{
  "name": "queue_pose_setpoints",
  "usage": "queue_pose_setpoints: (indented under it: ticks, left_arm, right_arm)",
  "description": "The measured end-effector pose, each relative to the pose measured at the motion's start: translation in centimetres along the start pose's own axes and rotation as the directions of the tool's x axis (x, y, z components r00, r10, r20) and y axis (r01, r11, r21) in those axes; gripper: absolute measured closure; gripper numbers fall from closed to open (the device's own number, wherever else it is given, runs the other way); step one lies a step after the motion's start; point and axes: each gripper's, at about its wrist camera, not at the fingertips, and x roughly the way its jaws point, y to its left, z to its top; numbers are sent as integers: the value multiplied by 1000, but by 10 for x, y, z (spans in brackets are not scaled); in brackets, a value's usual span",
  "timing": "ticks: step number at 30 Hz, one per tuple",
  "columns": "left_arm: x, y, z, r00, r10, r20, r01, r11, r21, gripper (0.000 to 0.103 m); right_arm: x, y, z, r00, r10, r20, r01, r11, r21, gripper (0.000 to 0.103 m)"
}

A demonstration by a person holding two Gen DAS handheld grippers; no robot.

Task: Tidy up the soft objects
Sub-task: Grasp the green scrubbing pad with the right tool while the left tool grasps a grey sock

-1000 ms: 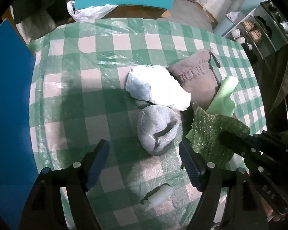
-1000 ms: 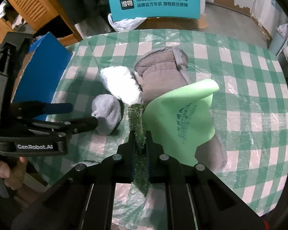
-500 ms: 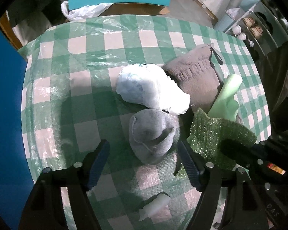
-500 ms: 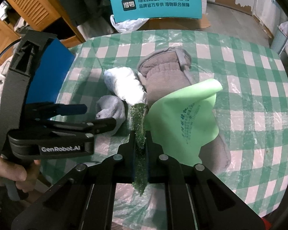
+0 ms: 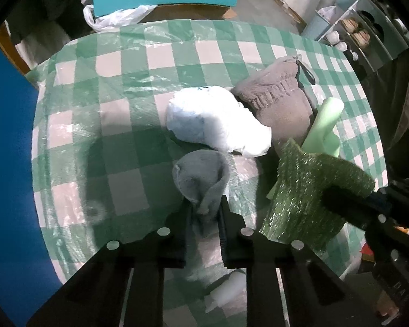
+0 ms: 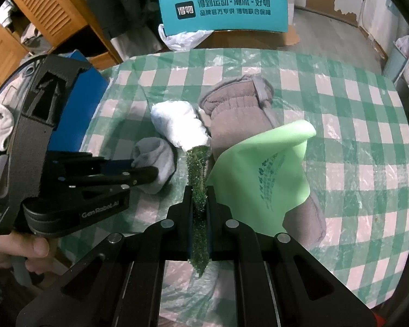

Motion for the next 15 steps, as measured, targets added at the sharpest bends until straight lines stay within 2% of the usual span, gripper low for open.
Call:
queue_pose_setpoints:
  ticks: [15]
  left_arm:
    - [-47,2,-11,996,29,89,-31,999,29,87]
  right_arm:
    - [-21,17,5,999,-19,51,20,999,-26,96]
